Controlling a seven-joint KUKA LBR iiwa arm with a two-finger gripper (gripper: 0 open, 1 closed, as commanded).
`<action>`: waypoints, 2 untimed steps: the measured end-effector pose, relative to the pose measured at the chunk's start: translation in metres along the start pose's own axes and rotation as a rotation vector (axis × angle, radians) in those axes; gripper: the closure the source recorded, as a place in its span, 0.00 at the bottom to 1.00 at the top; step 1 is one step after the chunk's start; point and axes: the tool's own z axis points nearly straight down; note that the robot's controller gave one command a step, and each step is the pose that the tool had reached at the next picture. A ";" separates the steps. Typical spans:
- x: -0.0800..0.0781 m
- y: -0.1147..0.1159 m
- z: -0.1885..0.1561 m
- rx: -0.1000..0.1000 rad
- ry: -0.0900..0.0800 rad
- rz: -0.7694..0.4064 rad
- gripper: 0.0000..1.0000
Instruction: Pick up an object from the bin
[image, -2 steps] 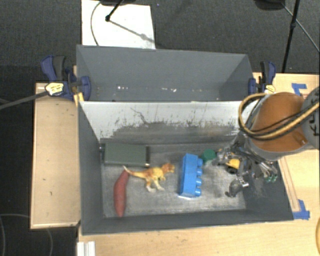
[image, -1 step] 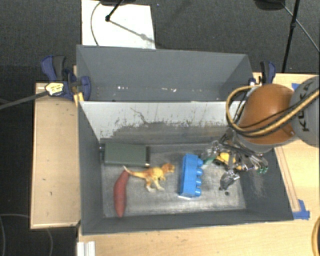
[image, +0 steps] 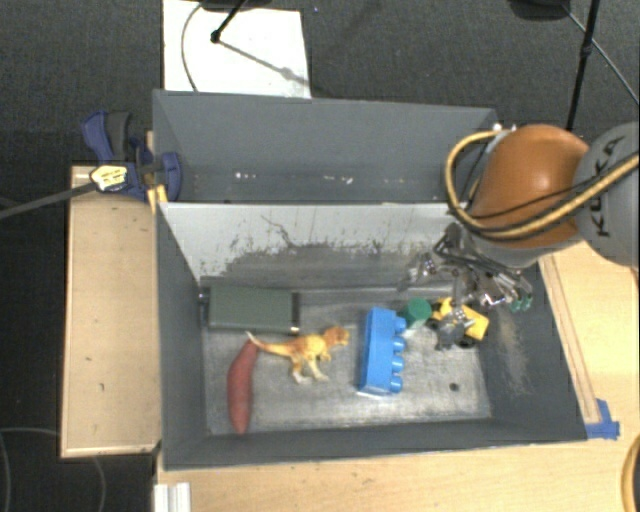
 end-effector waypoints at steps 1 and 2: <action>-0.007 0.030 0.071 0.002 -0.007 0.042 1.00; -0.007 0.030 0.071 0.002 -0.007 0.042 1.00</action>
Offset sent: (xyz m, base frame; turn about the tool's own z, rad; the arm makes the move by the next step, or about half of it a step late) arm 0.0000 0.0000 0.0000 0.0000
